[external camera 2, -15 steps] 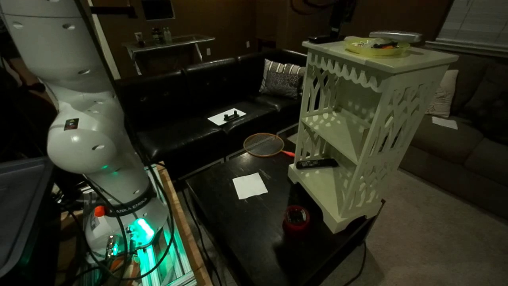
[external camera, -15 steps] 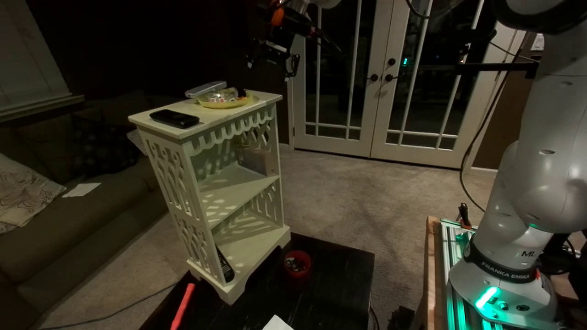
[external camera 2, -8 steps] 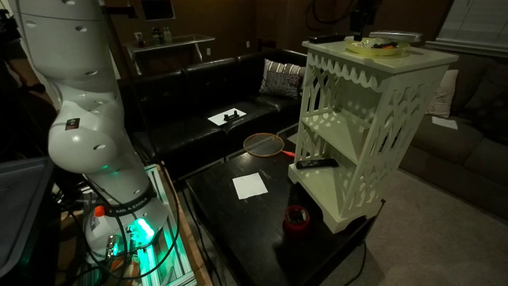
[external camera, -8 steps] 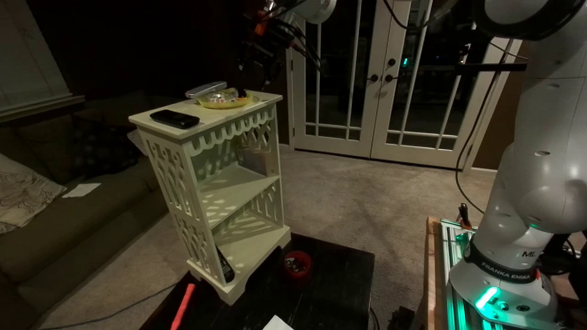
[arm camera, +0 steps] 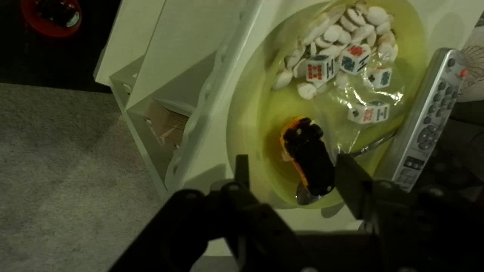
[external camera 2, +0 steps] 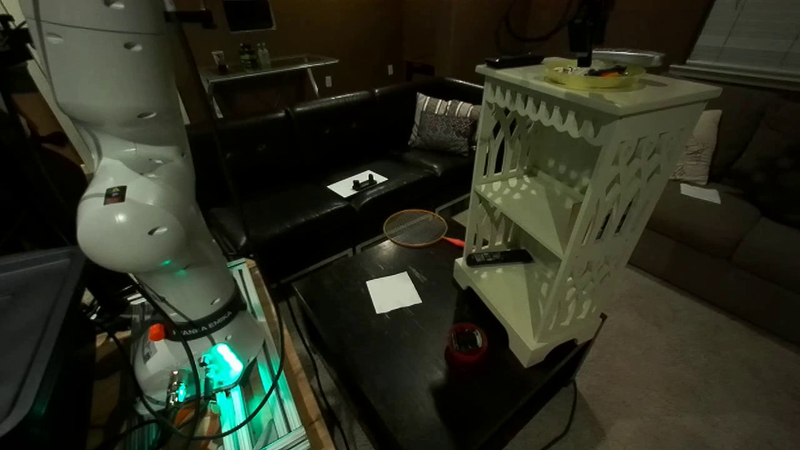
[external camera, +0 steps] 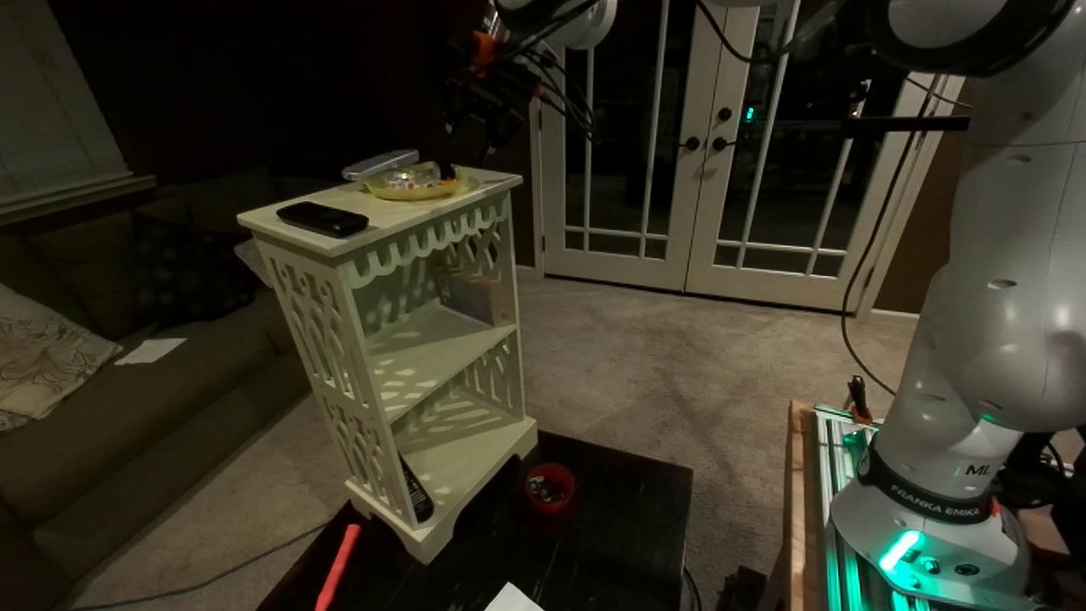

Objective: Move the yellow plate to the second shelf

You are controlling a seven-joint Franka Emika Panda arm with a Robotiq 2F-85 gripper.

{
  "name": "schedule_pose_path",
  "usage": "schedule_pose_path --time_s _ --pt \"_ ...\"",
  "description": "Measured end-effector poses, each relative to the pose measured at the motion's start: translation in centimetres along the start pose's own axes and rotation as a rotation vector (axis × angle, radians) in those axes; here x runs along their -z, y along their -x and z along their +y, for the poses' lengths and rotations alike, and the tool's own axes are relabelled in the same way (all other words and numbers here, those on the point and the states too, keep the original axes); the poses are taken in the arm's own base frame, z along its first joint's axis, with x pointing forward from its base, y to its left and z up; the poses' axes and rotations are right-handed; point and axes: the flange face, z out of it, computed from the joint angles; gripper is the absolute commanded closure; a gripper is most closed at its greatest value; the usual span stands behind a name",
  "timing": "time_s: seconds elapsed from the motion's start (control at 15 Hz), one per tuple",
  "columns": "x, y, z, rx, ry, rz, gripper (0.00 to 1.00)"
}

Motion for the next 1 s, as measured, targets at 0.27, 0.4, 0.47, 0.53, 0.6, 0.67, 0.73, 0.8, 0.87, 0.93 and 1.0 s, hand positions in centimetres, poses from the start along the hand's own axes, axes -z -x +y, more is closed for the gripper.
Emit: schedule_pose_path --time_s 0.27,0.4,0.47,0.53,0.6,0.67,0.73,0.8,0.87,0.93,1.0 --pt "-1.0 1.3 -0.6 0.047 0.021 0.013 0.57" --pt "-1.5 1.4 -0.6 0.055 0.031 0.015 0.49" --pt "-1.7 1.4 -0.5 0.057 0.036 0.018 0.52" --pt "-1.8 1.2 -0.4 0.059 0.041 0.023 0.52" --pt "-1.8 1.1 -0.3 0.062 0.046 0.029 0.51" --pt "-1.8 0.9 -0.2 0.065 0.05 0.036 0.55" --pt "-1.8 0.8 -0.2 0.067 0.054 0.041 0.57" --pt "-1.9 0.7 -0.1 0.069 0.058 0.046 0.59" --pt "-2.0 0.6 -0.1 0.072 0.062 0.048 0.62" --pt "-2.2 0.7 0.0 0.073 0.064 0.048 0.61" --pt "-2.3 0.8 -0.1 0.074 0.067 0.046 0.65"
